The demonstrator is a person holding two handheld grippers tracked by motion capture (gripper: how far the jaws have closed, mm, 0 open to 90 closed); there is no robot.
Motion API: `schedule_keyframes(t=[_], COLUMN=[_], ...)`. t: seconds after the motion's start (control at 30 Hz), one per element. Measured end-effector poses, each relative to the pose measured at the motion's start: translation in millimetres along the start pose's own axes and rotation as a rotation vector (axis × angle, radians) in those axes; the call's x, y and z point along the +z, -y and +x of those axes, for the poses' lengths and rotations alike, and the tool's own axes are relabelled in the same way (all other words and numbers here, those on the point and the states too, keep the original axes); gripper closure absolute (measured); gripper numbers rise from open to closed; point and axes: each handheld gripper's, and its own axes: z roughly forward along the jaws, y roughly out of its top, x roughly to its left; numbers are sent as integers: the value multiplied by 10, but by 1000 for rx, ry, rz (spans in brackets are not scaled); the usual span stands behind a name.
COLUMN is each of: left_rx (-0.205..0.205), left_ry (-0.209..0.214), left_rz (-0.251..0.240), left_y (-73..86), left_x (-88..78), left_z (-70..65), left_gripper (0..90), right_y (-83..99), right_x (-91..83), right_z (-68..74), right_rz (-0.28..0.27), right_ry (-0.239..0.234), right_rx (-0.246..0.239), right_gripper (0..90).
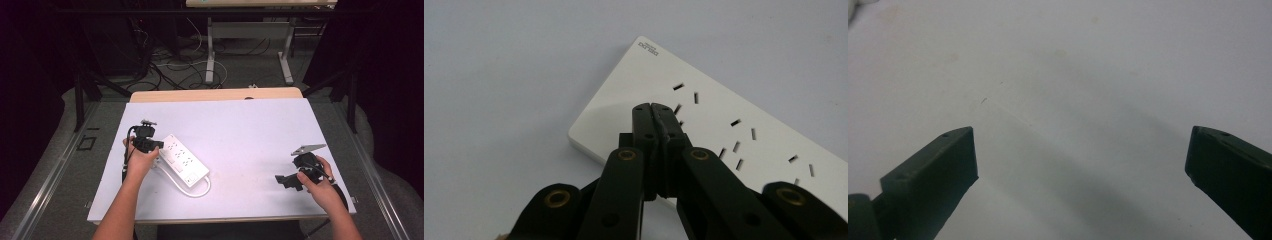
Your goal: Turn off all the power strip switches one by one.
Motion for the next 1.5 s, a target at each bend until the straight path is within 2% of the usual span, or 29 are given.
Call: schedule_keyframes(t=[0.07, 0.33, 0.63, 0.9, 1.07, 1.5], left_rx=[-2, -2, -13, 3, -10, -11], left_ry=[-7, -17, -21, -10, -8, 5], left_rz=[-11, 10, 11, 23, 17, 16], left_y=[4, 12, 42, 42, 43, 41], left_x=[20, 59, 94, 108, 115, 117], left_z=[-4, 12, 72, 55, 52, 75], left_gripper=[900, 900, 900, 900, 900, 900], right_y=[-1, 2, 2, -1, -1, 1], right_x=[-2, -4, -1, -4, -4, 2], right_z=[1, -4, 2, 5, 9, 23], right_rz=[0, 2, 0, 0, 0, 9], right_ry=[0, 1, 0, -5, -7, -9], right_rx=[0, -4, -1, -2, 0, 7], right_gripper=[0, 0, 0, 0, 0, 0])
